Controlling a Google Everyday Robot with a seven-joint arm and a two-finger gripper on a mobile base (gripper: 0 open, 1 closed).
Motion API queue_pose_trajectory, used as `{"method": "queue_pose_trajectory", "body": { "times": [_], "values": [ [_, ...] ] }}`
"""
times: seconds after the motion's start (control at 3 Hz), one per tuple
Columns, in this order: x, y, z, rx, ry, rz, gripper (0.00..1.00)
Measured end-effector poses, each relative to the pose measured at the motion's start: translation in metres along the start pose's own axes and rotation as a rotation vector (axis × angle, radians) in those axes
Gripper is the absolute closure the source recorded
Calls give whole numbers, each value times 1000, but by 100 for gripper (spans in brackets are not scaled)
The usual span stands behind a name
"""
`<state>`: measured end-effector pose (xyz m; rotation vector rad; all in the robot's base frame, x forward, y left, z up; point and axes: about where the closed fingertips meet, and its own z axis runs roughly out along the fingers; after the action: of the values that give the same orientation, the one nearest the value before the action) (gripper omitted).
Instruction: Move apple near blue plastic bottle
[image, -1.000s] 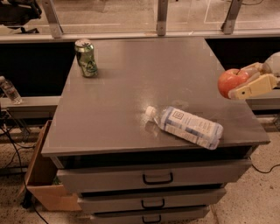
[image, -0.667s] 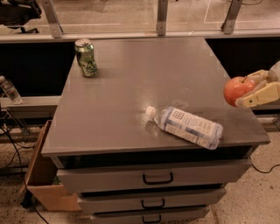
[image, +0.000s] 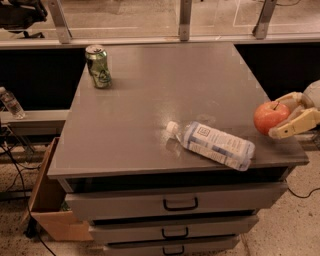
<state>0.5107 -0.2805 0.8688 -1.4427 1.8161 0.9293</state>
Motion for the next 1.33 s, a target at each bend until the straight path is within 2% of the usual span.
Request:
{"method": "queue_pose_trajectory", "body": {
  "times": [0.67,1.0,1.33],
  "values": [
    [5,13,28,-78,-5,-57,100],
    [5,19,36,-107,-5,-57,82],
    [8,23,40,-122,-7,-47,58]
  ]
}}
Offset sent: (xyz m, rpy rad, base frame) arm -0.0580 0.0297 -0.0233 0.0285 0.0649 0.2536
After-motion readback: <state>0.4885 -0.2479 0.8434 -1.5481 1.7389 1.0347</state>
